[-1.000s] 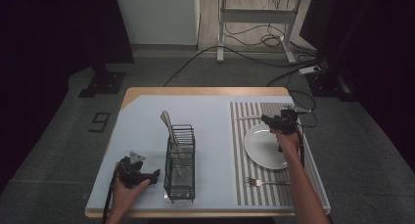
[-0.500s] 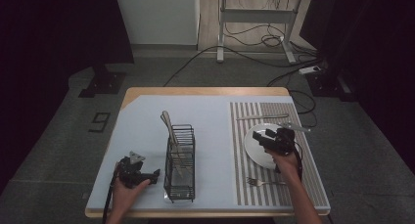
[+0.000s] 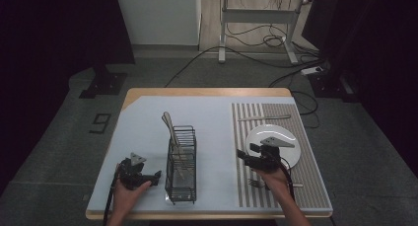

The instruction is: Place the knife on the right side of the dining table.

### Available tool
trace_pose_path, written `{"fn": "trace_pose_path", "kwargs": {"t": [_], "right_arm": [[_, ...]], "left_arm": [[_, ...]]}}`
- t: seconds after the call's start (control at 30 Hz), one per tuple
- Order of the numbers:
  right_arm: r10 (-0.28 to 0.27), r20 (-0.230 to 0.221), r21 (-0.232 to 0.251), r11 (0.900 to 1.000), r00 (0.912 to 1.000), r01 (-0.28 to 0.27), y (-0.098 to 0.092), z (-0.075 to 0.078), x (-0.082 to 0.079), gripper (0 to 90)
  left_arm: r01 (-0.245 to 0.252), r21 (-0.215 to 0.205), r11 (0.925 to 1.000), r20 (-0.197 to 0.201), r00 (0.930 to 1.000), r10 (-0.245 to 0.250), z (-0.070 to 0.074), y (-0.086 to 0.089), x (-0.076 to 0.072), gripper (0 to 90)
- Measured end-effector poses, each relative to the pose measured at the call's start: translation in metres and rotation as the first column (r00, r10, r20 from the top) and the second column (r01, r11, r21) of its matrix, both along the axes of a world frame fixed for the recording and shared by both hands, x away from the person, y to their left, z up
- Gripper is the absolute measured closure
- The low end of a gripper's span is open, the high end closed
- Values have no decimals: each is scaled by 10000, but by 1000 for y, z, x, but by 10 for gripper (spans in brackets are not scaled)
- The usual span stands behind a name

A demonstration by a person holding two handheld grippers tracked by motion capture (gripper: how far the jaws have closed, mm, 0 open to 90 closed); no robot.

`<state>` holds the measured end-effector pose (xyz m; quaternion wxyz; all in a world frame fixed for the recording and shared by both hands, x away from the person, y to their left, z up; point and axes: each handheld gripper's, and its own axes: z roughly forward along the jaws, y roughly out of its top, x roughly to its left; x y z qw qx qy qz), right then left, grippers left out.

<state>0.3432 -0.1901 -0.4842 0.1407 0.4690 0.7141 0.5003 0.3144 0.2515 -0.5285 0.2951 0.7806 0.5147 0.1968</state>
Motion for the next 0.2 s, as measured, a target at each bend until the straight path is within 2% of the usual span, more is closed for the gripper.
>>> {"fn": "trace_pose_path", "kwargs": {"t": [0.2], "right_arm": [[11, 41, 9, 10000, 10000, -11, 3, -1, -1, 318]], "left_arm": [[4, 5, 10000, -5, 10000, -4, 0, 0, 0, 0]]}}
